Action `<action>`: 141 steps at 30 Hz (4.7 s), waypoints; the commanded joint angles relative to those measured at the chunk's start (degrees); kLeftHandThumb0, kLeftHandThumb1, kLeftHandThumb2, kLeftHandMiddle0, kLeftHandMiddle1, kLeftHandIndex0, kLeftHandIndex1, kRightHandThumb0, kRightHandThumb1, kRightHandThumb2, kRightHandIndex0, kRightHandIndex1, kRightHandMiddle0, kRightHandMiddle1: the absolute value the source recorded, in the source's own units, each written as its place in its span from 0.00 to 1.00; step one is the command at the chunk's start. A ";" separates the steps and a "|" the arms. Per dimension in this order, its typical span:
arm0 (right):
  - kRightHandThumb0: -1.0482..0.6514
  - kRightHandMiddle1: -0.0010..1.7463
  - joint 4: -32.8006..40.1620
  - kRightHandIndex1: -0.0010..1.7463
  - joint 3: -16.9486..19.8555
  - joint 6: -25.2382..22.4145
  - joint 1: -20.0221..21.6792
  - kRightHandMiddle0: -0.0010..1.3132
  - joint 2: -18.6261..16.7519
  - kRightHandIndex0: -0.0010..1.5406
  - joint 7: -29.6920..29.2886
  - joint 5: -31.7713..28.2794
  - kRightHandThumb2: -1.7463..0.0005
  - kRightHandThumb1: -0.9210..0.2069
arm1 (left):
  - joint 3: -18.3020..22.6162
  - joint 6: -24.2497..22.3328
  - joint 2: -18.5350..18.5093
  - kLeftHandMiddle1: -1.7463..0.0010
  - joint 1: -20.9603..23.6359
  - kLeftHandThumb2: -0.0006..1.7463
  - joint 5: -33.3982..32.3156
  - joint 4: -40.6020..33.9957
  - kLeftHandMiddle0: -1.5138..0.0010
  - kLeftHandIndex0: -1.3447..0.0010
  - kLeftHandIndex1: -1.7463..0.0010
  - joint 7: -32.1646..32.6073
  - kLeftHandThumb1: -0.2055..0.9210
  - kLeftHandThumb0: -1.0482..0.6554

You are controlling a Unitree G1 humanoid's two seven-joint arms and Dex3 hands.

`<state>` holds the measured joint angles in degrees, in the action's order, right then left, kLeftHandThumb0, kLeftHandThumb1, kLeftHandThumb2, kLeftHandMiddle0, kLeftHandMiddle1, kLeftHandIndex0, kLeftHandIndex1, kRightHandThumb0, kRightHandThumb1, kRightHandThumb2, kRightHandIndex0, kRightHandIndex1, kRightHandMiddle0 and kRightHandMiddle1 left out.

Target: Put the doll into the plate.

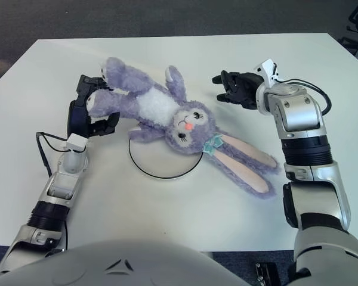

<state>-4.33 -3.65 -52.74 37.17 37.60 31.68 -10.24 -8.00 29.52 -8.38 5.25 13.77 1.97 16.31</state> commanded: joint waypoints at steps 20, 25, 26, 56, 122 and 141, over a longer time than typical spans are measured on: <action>0.14 0.30 1.74 0.27 1.42 -0.57 -1.20 0.00 -0.09 0.09 0.40 0.11 0.48 0.00 | 1.08 4.29 7.42 0.45 -2.32 0.19 -1.26 5.56 0.97 1.00 0.57 1.92 0.99 0.17; 0.14 0.30 1.56 0.28 1.62 -0.29 -1.34 0.00 -0.28 0.09 0.41 0.03 0.48 0.00 | 1.16 5.54 7.58 0.25 -1.96 0.34 -1.68 5.89 0.87 1.00 0.23 1.74 0.88 0.24; 0.14 0.30 1.52 0.28 1.64 -0.27 -1.34 0.00 -0.32 0.09 0.43 0.00 0.49 0.00 | 1.15 6.14 7.59 0.18 -1.82 0.37 -2.11 6.11 0.82 0.92 0.15 1.47 0.87 0.30; 0.16 0.28 0.26 0.29 1.19 0.71 -1.38 0.00 -0.46 0.08 0.52 0.63 0.51 0.00 | 2.51 12.91 6.08 0.00 -2.52 0.76 -4.29 4.82 0.13 0.54 0.00 -6.43 0.46 0.33; 0.21 0.32 -5.06 0.28 1.04 2.91 -1.44 0.00 -1.47 0.09 -0.11 1.45 0.51 0.00 | -3.24 -10.60 11.67 0.00 -13.82 0.71 -16.62 -25.37 0.24 0.58 0.00 -18.91 0.52 0.35; 0.20 0.34 -6.98 0.28 1.96 3.34 -1.80 0.00 -1.21 0.08 -0.50 1.64 0.51 0.00 | 0.74 -14.52 6.45 0.47 -7.96 0.41 -24.78 -18.37 0.96 0.99 0.60 -26.96 1.00 0.10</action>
<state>-9.84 -1.60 -49.38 36.18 36.51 31.36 -9.38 -10.24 16.40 0.27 -6.00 -7.83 -19.61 -7.90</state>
